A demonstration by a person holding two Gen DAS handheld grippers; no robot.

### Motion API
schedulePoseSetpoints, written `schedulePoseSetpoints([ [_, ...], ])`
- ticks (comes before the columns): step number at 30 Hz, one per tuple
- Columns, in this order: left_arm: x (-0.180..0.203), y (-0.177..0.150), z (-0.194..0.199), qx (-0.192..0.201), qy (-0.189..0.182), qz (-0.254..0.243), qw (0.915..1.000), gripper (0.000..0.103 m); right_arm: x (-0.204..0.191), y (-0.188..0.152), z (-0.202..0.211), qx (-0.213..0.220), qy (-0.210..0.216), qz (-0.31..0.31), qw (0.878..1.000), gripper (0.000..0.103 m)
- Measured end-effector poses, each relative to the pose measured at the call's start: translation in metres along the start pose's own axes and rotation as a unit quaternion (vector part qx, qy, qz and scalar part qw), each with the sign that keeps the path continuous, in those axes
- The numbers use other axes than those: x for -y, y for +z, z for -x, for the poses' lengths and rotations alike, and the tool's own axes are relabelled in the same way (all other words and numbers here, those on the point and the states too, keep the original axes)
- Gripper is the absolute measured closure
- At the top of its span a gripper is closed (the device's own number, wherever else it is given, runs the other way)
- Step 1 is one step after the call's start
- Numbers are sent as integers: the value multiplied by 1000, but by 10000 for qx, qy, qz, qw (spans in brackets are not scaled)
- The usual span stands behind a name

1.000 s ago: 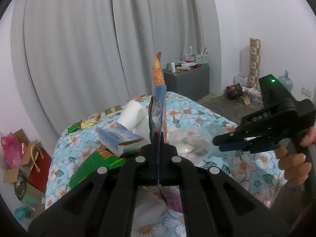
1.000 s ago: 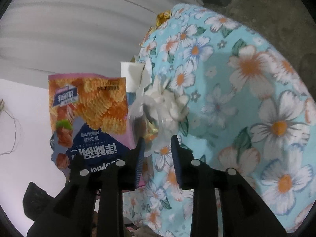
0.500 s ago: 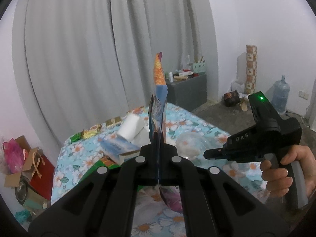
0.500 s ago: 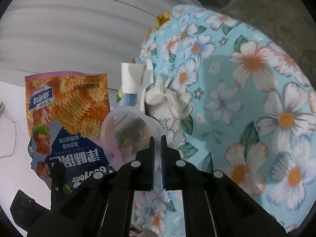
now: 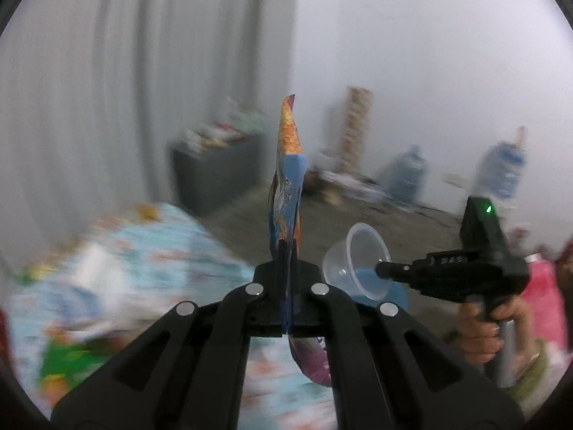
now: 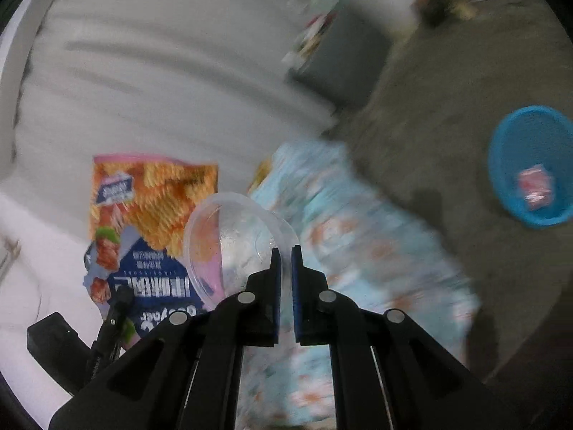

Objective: Collect trash
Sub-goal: 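Carry the bag and cup to the blue wastebasket and open both tools, then return to the bed and grasp the white tissue with the right tool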

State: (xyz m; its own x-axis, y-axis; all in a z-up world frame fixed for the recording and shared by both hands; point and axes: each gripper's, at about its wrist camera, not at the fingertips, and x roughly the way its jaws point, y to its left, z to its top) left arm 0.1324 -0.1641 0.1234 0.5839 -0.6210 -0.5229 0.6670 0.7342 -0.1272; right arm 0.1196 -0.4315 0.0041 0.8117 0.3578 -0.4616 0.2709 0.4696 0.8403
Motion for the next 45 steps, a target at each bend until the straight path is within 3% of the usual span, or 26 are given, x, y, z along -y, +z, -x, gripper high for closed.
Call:
schedulePoseSetpoints([
  [2,9,7,-41,-435,-505,237,9975,103,37,15,22,329,-299,-375,9983,97],
  [4,21,9,-96,-1005,-1018,538,9883,103,71,25,34,526,-522,-738,9945,97],
  [6,34,6,-152,-1569,-1293,793,9759,103,113,34,43,677,-787,-1179,9876,97],
  [11,77,-22,-284,-2647,-1504,942,9479,103,196,44,34,725,-1146,-2048,9694,97],
  [15,97,-49,-354,-3091,-1490,1015,9338,102,253,61,16,655,-1046,-2624,9570,95],
  [17,103,-68,-398,-3608,-1539,1214,9118,79,277,66,-5,663,-1004,-2858,9507,92],
  [18,101,-79,-407,-3767,-1320,1274,9080,58,297,68,-13,628,-1056,-3080,9434,83],
  [19,99,-87,-415,-3802,-1073,1328,9090,49,311,68,-22,596,-1116,-3222,9382,71],
  [20,97,-92,-421,-3777,-838,1384,9117,48,324,67,-31,566,-1234,-3328,9332,67],
  [21,93,-96,-425,-3780,-612,1412,9129,44,333,66,-36,556,-1401,-3393,9285,65],
  [23,83,-97,-424,-3793,-523,1457,9122,40,346,61,-40,608,-1658,-3508,9196,65],
  [26,76,-84,-413,-3571,-560,1490,9204,35,347,53,-38,691,-1569,-3450,9228,64],
  [28,71,-69,-398,-3290,-562,1484,9309,33,344,53,-31,720,-1662,-3304,9263,63],
  [31,64,-48,-363,-3007,-694,1463,9399,32,330,53,-17,827,-1733,-3010,9341,62],
  [34,58,-29,-317,-2666,-927,1355,9497,31,296,50,2,963,-1786,-2589,9443,57],
  [38,48,-2,-242,-2147,-1272,1162,9613,21,235,48,15,998,-1792,-1899,9601,51],
  [42,32,9,-158,-1731,-1198,786,9744,17,149,46,15,962,-1832,-777,9753,42],
  [45,12,6,-103,-1575,-926,649,9810,16,75,34,8,882,-1905,232,9774,33],
])
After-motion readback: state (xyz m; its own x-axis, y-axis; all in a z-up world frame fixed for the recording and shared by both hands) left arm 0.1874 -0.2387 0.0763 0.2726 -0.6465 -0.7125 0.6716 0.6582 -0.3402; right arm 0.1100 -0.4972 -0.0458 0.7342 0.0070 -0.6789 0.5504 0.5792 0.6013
